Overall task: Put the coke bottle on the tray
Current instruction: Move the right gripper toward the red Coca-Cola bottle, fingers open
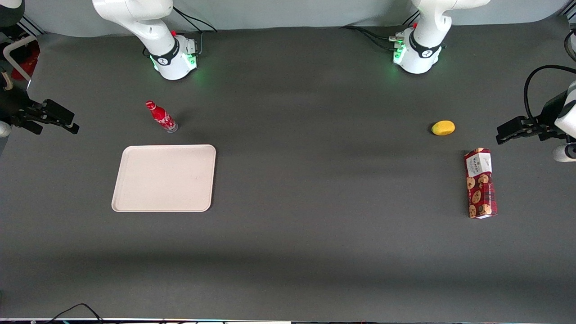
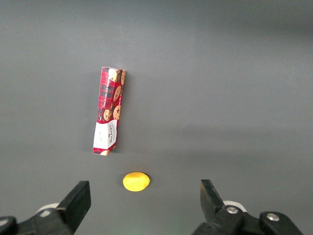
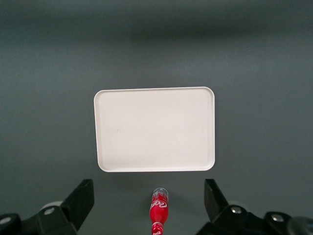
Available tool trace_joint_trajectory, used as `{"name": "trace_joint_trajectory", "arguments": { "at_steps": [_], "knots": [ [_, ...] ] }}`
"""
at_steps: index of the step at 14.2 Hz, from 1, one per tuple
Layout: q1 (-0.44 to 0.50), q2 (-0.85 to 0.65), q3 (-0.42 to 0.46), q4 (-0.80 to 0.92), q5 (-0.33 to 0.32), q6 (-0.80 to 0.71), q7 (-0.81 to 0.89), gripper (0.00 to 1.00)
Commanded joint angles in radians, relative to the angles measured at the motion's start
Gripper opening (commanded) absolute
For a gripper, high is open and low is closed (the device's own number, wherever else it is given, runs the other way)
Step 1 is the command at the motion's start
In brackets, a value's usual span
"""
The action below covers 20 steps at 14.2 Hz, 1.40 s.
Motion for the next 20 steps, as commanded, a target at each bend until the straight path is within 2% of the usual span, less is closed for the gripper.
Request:
{"name": "trace_joint_trajectory", "arguments": {
  "at_steps": [1,6,9,16,20],
  "knots": [
    [-0.006,0.017,0.012,0.032,0.016,-0.026,0.031,1.0],
    [-0.003,-0.001,0.029,-0.011,0.0,-0.092,0.02,1.0],
    [-0.014,-0.11,0.066,-0.189,-0.011,-0.051,0.027,1.0],
    [-0.014,-0.443,0.071,-0.752,-0.013,0.25,0.014,1.0],
    [-0.016,-0.515,0.074,-0.971,-0.013,0.411,-0.006,1.0]
  ]
}}
